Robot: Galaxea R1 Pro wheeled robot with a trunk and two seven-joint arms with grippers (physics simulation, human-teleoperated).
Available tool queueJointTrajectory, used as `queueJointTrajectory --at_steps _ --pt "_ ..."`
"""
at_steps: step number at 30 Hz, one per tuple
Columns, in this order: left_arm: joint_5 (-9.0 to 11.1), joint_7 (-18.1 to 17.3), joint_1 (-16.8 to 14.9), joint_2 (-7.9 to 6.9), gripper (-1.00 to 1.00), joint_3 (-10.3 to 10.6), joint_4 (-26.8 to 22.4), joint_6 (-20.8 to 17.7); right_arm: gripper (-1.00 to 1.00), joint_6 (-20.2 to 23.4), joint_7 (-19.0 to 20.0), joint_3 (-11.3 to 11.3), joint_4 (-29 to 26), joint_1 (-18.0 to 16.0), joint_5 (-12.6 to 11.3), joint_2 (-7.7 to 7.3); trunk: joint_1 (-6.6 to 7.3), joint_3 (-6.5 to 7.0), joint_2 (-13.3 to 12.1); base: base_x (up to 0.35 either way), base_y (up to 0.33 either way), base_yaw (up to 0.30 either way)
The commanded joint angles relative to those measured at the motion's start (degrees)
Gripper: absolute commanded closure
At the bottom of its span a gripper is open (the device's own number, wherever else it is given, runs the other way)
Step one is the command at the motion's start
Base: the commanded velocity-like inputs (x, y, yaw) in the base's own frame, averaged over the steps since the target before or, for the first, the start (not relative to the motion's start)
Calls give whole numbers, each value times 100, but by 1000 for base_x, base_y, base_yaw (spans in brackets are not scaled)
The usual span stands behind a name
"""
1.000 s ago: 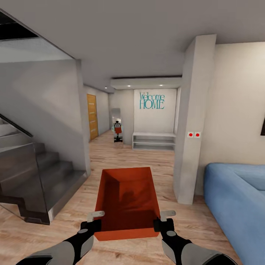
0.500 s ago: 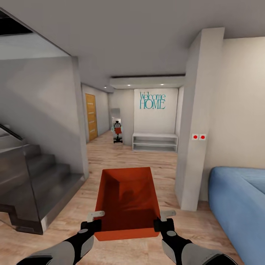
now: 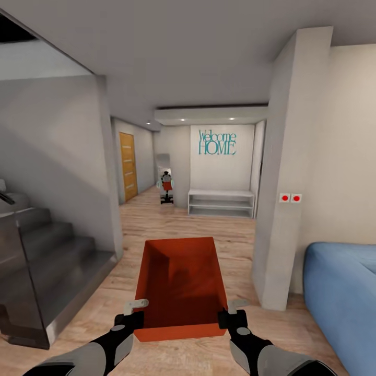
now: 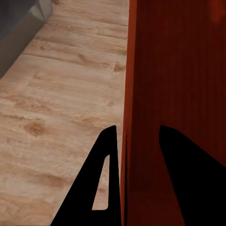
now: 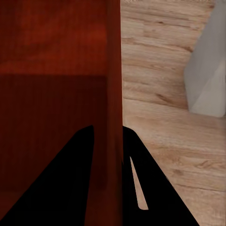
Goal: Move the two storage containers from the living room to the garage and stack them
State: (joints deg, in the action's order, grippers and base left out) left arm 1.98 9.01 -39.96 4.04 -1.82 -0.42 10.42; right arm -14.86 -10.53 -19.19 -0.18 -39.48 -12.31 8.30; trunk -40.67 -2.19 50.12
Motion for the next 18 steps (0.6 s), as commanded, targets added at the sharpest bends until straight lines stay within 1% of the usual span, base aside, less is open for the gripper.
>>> queueJointTrajectory --at_steps 1,5,12,18 --pt "57 -11 -3 4 100 -2 8 30 100 2 43 223 -109 -7 36 22 -5 -10 7 323 0 0" --pt "57 -6 -3 11 100 -2 11 30 100 1 43 223 -108 -7 36 22 -5 -10 7 323 0 0" --pt "57 -5 -3 57 100 -2 15 165 100 2 43 223 -107 -7 36 22 -5 -10 7 323 0 0" --pt "68 2 -3 38 100 -2 16 175 100 1 43 223 -109 -7 36 22 -5 -10 7 323 0 0"
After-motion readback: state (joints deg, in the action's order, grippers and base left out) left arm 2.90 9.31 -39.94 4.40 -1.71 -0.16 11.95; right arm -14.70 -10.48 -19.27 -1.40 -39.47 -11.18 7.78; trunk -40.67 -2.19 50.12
